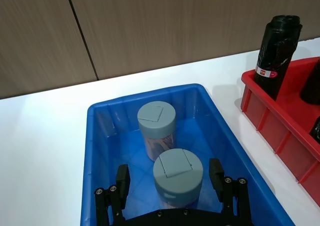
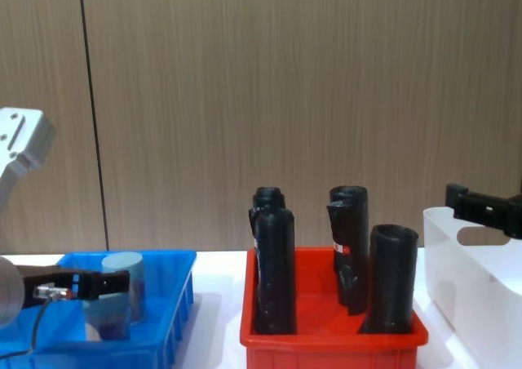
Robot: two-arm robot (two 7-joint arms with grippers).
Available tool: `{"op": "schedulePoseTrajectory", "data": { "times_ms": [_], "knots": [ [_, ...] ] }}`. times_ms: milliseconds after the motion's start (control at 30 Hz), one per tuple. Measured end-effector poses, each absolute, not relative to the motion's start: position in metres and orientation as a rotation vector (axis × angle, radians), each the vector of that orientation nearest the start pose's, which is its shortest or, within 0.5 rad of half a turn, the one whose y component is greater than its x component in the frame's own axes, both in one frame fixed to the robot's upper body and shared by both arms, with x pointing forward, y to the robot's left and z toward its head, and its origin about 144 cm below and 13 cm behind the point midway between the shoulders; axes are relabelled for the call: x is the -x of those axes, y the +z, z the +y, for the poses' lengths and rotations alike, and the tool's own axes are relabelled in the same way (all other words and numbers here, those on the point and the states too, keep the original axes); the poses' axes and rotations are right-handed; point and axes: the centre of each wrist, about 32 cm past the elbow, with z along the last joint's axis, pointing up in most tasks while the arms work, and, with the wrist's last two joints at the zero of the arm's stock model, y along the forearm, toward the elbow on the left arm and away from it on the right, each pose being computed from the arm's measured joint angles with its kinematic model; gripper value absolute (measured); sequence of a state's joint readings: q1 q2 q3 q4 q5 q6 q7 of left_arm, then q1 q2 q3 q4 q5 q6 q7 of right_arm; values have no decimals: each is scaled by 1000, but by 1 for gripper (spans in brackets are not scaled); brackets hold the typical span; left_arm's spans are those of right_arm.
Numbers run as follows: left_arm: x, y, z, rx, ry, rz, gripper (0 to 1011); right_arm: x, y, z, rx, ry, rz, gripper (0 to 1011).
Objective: Pick the cotton swabs from the blue box and place them into the white box.
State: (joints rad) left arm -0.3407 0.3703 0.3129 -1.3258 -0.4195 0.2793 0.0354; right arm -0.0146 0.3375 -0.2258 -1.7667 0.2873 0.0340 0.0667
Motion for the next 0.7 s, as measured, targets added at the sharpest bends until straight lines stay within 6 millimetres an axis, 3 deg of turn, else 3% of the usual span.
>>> {"op": "schedulePoseTrajectory", "data": {
  "times_ms": [700],
  "knots": [
    [-568, 1161, 272, -290, 1350, 221, 1004, -443, 1189, -237, -26, -1230, -75, 1001]
  ]
}}
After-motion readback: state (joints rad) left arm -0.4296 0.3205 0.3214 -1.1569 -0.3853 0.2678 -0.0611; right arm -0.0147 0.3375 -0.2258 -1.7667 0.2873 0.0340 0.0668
